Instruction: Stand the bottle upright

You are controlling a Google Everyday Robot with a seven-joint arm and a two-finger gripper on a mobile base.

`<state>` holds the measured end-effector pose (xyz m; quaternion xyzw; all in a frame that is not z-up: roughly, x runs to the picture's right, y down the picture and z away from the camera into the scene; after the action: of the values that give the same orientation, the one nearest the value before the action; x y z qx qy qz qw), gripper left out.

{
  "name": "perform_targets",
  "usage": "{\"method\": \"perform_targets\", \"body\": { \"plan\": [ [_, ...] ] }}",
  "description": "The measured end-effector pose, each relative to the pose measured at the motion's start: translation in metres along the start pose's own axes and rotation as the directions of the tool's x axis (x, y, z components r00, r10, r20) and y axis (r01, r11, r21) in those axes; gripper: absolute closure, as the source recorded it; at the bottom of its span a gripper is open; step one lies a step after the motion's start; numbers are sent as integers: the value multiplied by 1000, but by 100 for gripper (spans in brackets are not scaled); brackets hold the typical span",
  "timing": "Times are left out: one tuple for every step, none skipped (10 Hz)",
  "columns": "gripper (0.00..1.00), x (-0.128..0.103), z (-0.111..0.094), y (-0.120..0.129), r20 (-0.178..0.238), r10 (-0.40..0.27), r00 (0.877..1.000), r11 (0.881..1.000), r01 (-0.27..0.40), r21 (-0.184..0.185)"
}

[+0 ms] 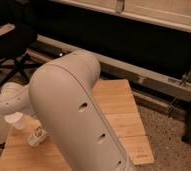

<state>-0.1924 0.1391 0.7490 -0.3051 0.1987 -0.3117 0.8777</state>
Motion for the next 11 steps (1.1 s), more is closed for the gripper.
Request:
{"method": "perform_targets", "body": {
  "plan": [
    [68,5,-1,-1,-14,-1,1000,1000,1,1],
    [68,9,-2,-2,-27,-3,1000,1000,3,3],
    [68,12,-4,-2,-39,-5,999,1000,5,5],
    [68,15,-6,-3,-54,-6,999,1000,7,8],
    [68,18,-6,-4,-65,-5,998,1000,6,9],
    [68,22,-7,-5,-77,-1,997,1000,2,12],
    [68,26,-8,-6,-88,2,996,1000,-1,15],
    [68,29,-9,-7,-98,7,995,1000,-5,19],
    [68,31,-10,-8,-110,13,994,1000,-10,24],
    [68,32,-11,-8,-116,16,993,1000,-13,27],
    [68,32,-12,-9,-127,21,992,999,-17,33]
  ]
}}
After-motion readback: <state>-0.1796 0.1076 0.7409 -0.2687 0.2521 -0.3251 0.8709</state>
